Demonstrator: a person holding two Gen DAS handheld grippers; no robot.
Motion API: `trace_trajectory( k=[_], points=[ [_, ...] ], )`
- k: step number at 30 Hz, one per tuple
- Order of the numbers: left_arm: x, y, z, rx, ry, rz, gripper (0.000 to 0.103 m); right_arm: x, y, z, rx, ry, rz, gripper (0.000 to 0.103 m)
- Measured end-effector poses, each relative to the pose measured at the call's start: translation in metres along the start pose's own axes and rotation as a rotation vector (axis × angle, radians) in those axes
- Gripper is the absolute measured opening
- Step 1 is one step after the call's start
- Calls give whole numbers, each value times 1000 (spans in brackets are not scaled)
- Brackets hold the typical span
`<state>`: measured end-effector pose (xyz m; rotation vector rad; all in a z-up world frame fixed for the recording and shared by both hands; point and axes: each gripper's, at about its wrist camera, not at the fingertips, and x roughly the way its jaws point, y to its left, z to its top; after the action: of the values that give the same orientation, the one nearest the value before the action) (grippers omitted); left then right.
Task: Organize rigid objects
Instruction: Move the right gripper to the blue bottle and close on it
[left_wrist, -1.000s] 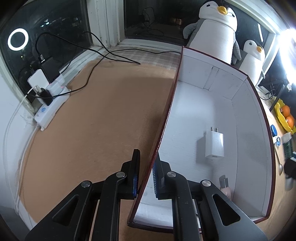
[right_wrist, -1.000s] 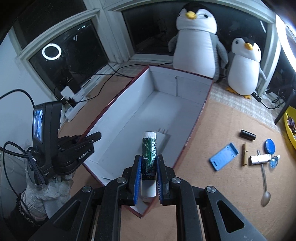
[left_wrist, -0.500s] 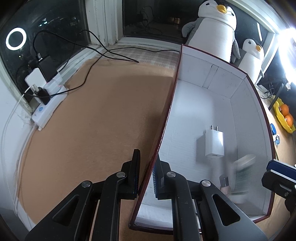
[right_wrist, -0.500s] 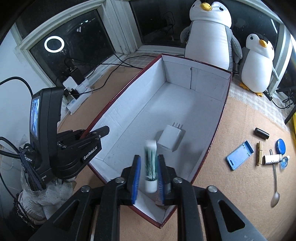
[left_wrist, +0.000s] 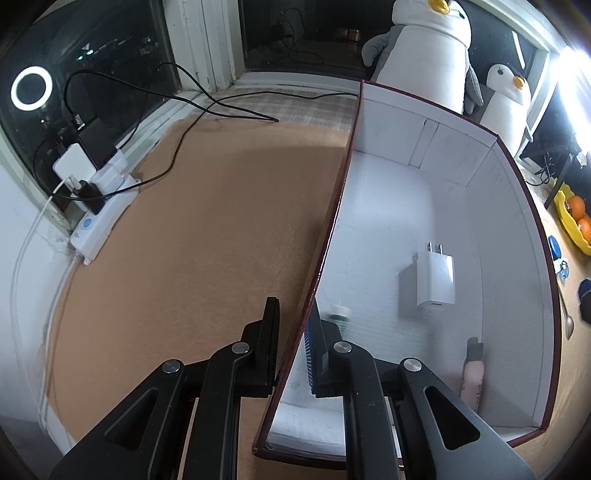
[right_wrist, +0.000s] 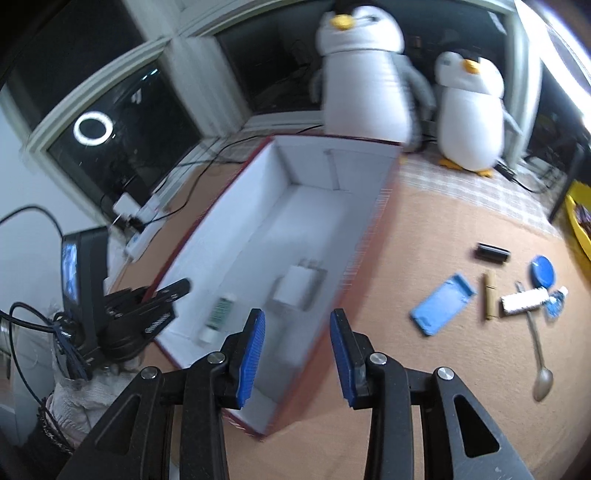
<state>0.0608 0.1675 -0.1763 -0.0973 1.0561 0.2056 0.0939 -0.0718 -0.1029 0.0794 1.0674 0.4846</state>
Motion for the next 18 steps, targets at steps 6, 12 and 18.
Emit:
trace_trajectory(
  k=[6,12,18],
  points=[
    [3,-3,2,25,24,34,12,-18,-72,-6,138,-35,-67,33],
    [6,-7,3,41,46,67,13,-31,-159,-17,302,-49,-162,33],
    [8,-11,4,43,58,99,14,-37,-233,-26,440,-48,-240,33]
  ],
)
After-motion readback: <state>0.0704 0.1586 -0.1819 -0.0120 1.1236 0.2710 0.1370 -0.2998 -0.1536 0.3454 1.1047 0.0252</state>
